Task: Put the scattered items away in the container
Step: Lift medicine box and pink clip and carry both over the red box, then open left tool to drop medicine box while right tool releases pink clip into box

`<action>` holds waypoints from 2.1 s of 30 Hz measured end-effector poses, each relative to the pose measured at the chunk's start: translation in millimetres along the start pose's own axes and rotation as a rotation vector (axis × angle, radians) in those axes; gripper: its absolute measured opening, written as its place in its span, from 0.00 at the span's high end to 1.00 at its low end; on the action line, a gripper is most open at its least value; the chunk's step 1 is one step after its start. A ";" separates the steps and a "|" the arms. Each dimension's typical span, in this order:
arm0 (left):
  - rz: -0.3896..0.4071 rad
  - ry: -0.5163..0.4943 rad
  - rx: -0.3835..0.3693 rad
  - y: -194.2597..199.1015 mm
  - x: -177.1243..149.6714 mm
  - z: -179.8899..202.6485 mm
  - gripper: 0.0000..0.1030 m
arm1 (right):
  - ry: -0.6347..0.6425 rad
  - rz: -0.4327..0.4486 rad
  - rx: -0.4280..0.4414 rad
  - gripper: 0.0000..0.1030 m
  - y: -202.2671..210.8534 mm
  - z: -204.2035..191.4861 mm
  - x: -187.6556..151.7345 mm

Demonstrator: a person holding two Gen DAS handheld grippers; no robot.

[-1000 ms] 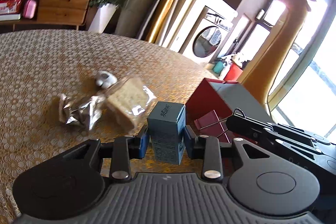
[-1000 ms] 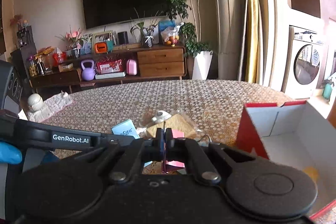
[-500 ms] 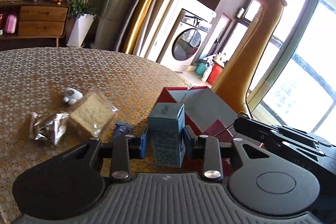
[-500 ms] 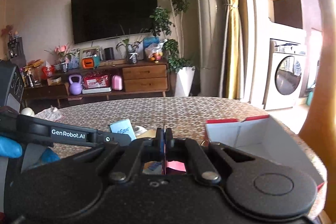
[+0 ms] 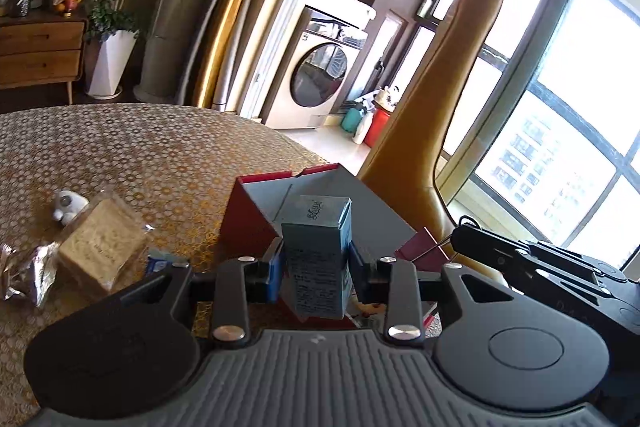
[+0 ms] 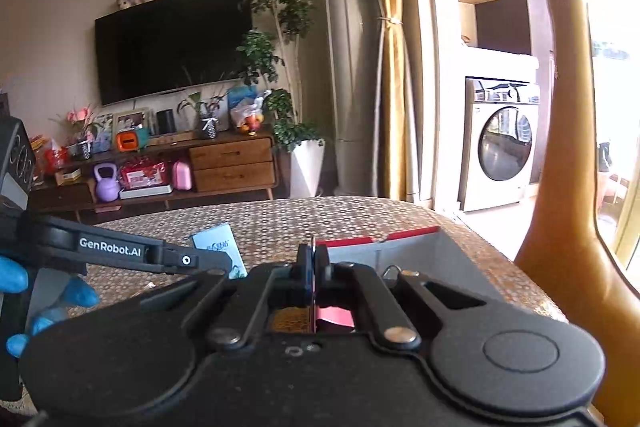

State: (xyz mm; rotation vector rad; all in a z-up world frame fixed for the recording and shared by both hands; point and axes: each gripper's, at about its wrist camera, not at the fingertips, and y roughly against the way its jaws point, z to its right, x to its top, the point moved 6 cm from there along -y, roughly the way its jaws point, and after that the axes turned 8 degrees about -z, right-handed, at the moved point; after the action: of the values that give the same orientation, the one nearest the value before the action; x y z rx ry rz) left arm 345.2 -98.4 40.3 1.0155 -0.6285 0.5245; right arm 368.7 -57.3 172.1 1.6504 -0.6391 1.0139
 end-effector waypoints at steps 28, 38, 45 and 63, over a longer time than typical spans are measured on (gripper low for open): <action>-0.161 -0.070 0.043 -124.9 19.7 30.7 0.68 | -0.129 -0.203 0.017 0.71 -65.6 65.0 -44.8; -0.217 -0.119 0.097 -161.3 24.6 29.3 0.68 | -0.125 -0.297 0.033 0.74 -92.4 57.5 -60.1; -0.246 -0.145 0.140 -180.9 26.7 27.3 0.69 | -0.133 -0.364 0.040 0.71 -105.3 54.5 -71.4; -0.352 -0.229 0.221 -228.9 26.9 33.4 0.69 | -0.149 -0.436 0.040 0.65 -121.5 52.9 -86.1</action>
State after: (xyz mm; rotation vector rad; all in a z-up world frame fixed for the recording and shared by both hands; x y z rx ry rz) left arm 508.5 -224.7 -67.4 1.3760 -0.5841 0.1696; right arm 440.5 -76.3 32.6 1.8098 -0.3320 0.5956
